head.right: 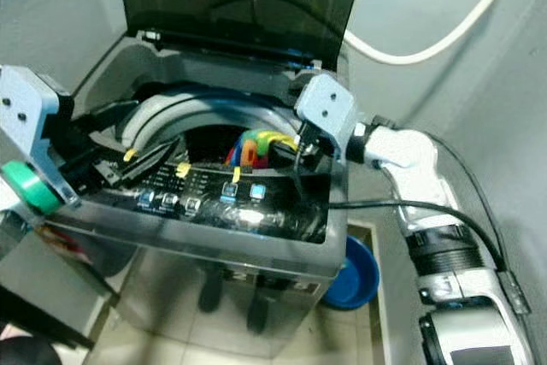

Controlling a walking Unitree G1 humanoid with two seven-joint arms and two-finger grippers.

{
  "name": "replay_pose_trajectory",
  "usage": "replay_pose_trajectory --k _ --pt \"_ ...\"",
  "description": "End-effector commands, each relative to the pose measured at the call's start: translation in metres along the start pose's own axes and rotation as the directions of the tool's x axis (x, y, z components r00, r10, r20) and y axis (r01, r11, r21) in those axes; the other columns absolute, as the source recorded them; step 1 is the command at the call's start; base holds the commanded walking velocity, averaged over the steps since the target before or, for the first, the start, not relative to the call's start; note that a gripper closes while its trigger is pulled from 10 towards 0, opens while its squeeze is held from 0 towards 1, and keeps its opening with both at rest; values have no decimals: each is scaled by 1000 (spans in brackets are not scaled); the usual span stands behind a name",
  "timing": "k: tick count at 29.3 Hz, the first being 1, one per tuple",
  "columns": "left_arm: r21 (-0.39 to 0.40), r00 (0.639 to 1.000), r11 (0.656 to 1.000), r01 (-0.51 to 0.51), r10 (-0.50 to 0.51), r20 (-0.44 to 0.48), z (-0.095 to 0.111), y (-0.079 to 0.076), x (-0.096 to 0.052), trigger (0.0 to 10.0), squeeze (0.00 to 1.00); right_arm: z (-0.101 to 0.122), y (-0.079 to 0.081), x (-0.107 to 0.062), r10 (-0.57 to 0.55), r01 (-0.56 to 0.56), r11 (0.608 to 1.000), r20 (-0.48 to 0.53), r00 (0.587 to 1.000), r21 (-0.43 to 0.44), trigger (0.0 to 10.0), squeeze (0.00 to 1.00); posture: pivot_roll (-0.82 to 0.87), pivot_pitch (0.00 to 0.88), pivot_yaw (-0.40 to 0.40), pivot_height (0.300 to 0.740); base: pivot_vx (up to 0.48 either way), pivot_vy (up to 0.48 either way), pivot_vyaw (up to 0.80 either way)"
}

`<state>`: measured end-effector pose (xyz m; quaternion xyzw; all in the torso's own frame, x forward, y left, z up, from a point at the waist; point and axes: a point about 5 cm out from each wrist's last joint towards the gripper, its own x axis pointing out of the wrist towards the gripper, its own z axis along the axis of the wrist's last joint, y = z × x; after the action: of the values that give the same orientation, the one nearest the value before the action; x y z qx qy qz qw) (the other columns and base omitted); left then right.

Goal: Clothes washing

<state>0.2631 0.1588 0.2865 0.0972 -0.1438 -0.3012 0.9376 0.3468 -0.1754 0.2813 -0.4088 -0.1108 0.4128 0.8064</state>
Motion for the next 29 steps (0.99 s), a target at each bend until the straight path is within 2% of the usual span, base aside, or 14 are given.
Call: replay_pose_trajectory --k 1,9,11,12,13,15,16,17,19,21,23,24,26,29 --pt "4 1000 1000 17 -17 -6 0 -2 1 10000 0 2 7 0 69 -69 997 -6 998 -44 10000 0 154 50 43 740 0 0 0" --pt "7 1000 1000 12 -12 -2 0 -1 1 10000 0 5 13 -7 235 -237 964 -38 971 -119 10000 0 153 42 31 740 0 0 0" --pt "6 1000 1000 7 -8 1 0 -1 1 10000 0 13 4 -7 193 -191 974 4 981 -123 10000 0 153 42 31 740 0 0 0" --pt "4 1000 1000 -8 8 6 0 -1 1 10000 0 26 -20 -5 -21 24 1000 137 990 -15 10000 0 156 40 19 740 0 0 0" --pt "3 1000 1000 -20 20 9 0 -1 1 10000 0 33 -36 -5 -179 162 982 214 960 94 10000 0 156 40 19 740 0 0 0" --pt "3 1000 1000 -20 20 9 0 -1 1 10000 0 33 -36 -5 -179 162 982 214 960 94 10000 0 156 40 19 740 0 0 0" --pt "-2 999 999 -38 38 12 0 0 1 10000 0 34 -44 -8 -323 276 939 249 913 207 10000 0 168 44 9 740 0 0 0" --pt "-2 999 999 -38 38 12 0 0 1 10000 0 34 -44 -8 -323 276 939 249 913 207 10000 0 168 44 9 740 0 0 0" --pt "-15 991 991 -133 133 -3 -6 7 2 10000 0 21 -37 -6 -583 441 757 193 790 483 10000 0 183 47 9 740 0 0 0" --pt "-15 991 991 -133 133 -3 -6 7 2 10000 0 21 -37 -6 -583 441 757 193 790 483 10000 0 183 47 9 740 0 0 0" --pt "-24 969 968 -249 249 -9 -11 17 6 10000 0 7 -11 1 -725 520 562 81 684 644 10000 0 191 43 5 740 0 0 0" --pt "-24 969 968 -249 249 -9 -11 17 6 10000 0 7 -11 1 -725 520 562 81 684 644 10000 0 191 43 5 740 0 0 0" --pt "-21 943 943 -333 333 -7 -15 24 11 10000 0 11 19 12 -772 529 476 47 634 703 10000 0 186 27 7 740 0 0 0" --pt "-16 934 934 -356 356 -7 -16 26 13 10000 0 14 27 15 -784 525 450 38 620 722 10000 0 186 27 7 740 0 0 0"
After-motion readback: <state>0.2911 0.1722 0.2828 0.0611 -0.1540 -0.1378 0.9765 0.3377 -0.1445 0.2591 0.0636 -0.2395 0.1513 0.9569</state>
